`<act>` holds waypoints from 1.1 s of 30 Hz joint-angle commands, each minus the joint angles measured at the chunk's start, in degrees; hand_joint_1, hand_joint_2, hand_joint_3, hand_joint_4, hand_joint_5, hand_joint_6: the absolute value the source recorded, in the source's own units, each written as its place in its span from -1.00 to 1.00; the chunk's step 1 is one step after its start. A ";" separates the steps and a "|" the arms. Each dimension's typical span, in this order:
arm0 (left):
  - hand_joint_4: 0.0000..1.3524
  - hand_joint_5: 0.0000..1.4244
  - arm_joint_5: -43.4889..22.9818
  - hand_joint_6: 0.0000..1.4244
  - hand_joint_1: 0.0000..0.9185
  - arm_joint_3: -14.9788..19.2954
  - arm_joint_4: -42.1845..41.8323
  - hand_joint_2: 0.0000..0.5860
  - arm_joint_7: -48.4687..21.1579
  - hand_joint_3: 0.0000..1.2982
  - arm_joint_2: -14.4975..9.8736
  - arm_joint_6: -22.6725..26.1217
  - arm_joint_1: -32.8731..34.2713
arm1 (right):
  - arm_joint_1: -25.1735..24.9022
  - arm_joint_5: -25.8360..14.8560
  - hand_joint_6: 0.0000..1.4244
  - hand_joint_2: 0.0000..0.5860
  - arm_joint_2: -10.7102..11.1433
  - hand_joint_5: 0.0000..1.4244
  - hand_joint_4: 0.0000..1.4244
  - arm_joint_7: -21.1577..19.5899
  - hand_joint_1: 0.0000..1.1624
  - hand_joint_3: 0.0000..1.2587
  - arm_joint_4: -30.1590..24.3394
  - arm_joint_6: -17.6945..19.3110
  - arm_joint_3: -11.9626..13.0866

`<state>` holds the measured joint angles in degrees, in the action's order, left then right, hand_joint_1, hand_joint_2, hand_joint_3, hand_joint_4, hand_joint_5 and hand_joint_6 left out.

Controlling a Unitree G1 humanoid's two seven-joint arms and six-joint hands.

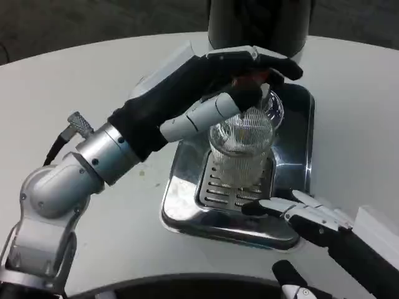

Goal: Grasp the cup under the faucet to collect the drink, then remove the cup.

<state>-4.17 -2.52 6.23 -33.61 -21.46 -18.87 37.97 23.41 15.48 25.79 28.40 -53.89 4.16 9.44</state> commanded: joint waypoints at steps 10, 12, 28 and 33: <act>-0.61 -0.57 2.59 -0.73 -1.00 -0.71 1.64 -0.55 -0.11 -0.27 -1.65 -4.21 -1.56 | -0.23 -0.22 -1.00 0.97 -0.17 -0.93 -0.81 -0.39 -0.08 -0.69 -0.33 -0.21 -0.64; -0.61 -0.56 3.63 -0.73 -1.00 -0.83 1.80 -0.55 0.29 -0.26 -1.98 -5.44 -1.63 | -0.18 -0.23 -1.00 0.97 -0.24 -0.92 -0.81 -0.41 -0.08 -0.69 -0.30 -0.30 -0.73; -0.59 -0.55 4.79 -0.72 -1.00 -0.96 3.42 -0.58 1.53 -0.24 -2.88 -8.07 -1.66 | -0.44 0.27 -1.00 0.89 -1.33 -0.91 -0.81 -1.18 -0.01 -0.69 0.29 -1.26 -1.80; -0.59 -0.55 4.71 -0.71 -1.00 -0.89 3.60 -0.58 1.64 -0.24 -2.94 -8.16 -1.72 | 0.03 2.27 -0.96 0.63 -2.33 -0.85 -0.79 -2.70 0.22 -0.69 0.60 -1.17 -2.94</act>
<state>-0.21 -2.97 8.69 -31.40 -23.37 -26.73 37.89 22.75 16.53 24.28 26.95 -53.67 3.08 7.48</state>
